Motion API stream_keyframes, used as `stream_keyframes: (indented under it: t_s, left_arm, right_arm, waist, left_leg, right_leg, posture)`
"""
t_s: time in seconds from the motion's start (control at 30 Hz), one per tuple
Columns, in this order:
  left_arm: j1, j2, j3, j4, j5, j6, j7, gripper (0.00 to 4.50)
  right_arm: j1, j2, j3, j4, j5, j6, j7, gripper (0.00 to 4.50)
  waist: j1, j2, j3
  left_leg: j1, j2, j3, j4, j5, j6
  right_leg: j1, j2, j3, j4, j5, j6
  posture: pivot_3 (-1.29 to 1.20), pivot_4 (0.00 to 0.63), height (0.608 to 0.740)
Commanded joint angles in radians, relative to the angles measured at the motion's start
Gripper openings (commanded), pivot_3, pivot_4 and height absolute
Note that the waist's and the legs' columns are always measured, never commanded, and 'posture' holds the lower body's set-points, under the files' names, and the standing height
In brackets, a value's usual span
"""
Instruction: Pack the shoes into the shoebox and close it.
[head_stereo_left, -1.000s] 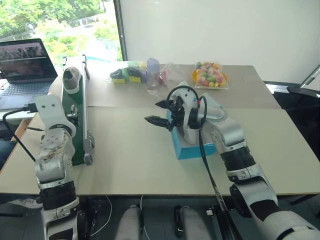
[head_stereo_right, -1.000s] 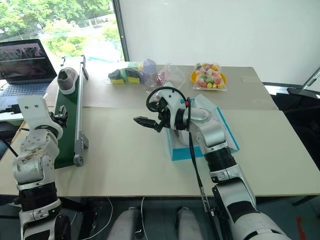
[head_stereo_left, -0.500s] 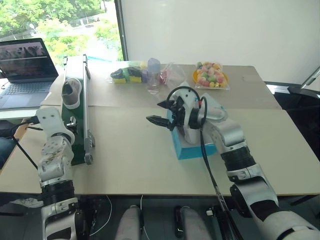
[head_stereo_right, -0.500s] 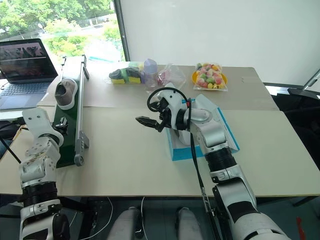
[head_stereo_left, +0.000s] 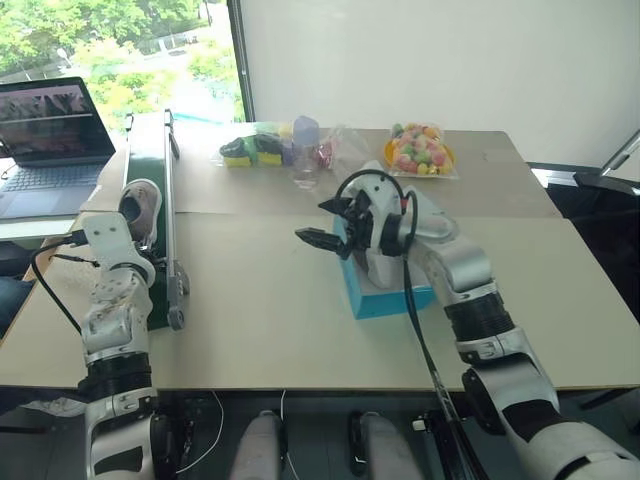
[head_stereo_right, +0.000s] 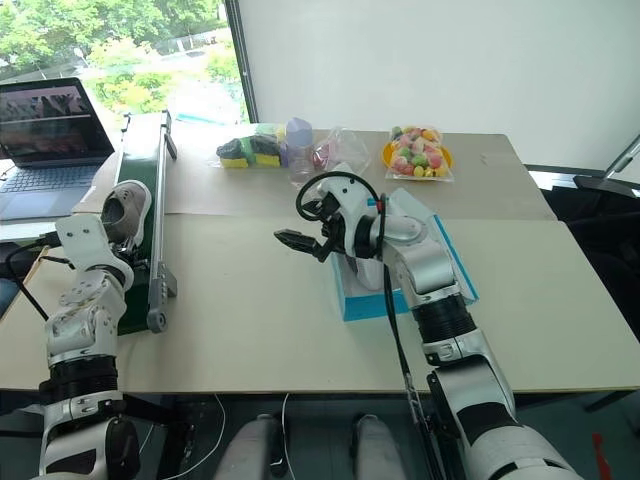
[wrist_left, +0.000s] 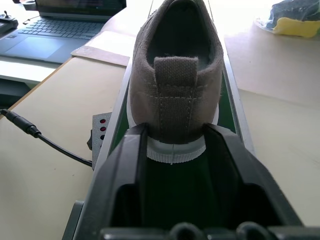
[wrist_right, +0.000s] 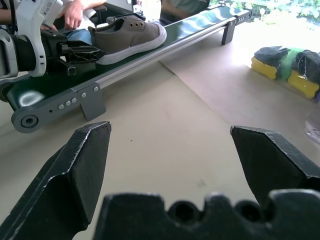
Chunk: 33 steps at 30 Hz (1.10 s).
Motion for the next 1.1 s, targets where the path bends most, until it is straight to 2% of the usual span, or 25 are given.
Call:
stream_keyframes:
  t_s: [0.03, 0.07, 0.73, 1.1]
  left_arm:
    - [-0.021, -0.005, 0.011, 0.003, -0.026, 0.000, 0.000, 0.44]
    - [-0.022, -0.006, 0.010, 0.001, -0.029, -0.003, 0.000, 0.01]
    - [-0.026, -0.016, 0.015, -0.032, -0.044, -0.038, 0.009, 0.01]
    - [-0.048, 0.005, -0.043, -0.096, -0.017, -0.112, -0.006, 0.01]
  right_arm:
    - [-0.012, -0.006, -0.031, -0.044, 0.012, 0.008, -0.007, 4.50]
    - [-0.012, -0.007, -0.030, -0.044, 0.012, 0.009, -0.007, 4.50]
    - [-0.013, -0.008, -0.034, -0.044, 0.014, 0.017, -0.014, 4.50]
    - [-0.011, -0.004, -0.038, -0.042, 0.013, 0.021, -0.018, 4.50]
  waist:
    - [0.001, 0.000, 0.000]
    - [0.001, 0.000, 0.000]
    - [0.004, 0.000, 0.000]
    - [0.004, 0.000, 0.000]
  left_leg:
    - [0.000, 0.000, 0.000, 0.000, 0.000, 0.000]
    - [0.000, 0.000, 0.000, 0.000, 0.000, 0.000]
    - [0.000, 0.002, -0.001, -0.004, 0.000, 0.000]
    - [-0.002, 0.002, -0.001, -0.004, 0.000, 0.000]
  right_leg:
    - [0.000, 0.000, 0.000, 0.000, 0.000, 0.000]
    - [0.000, 0.000, -0.001, 0.000, 0.001, -0.001]
    - [0.000, -0.001, -0.006, -0.001, 0.003, -0.004]
    - [0.000, -0.001, -0.006, -0.005, 0.003, -0.004]
  posture:
    - [0.00, 0.150, 0.739]
    - [0.00, 0.150, 0.739]
    - [0.00, 0.150, 0.739]
    - [0.00, 0.150, 0.739]
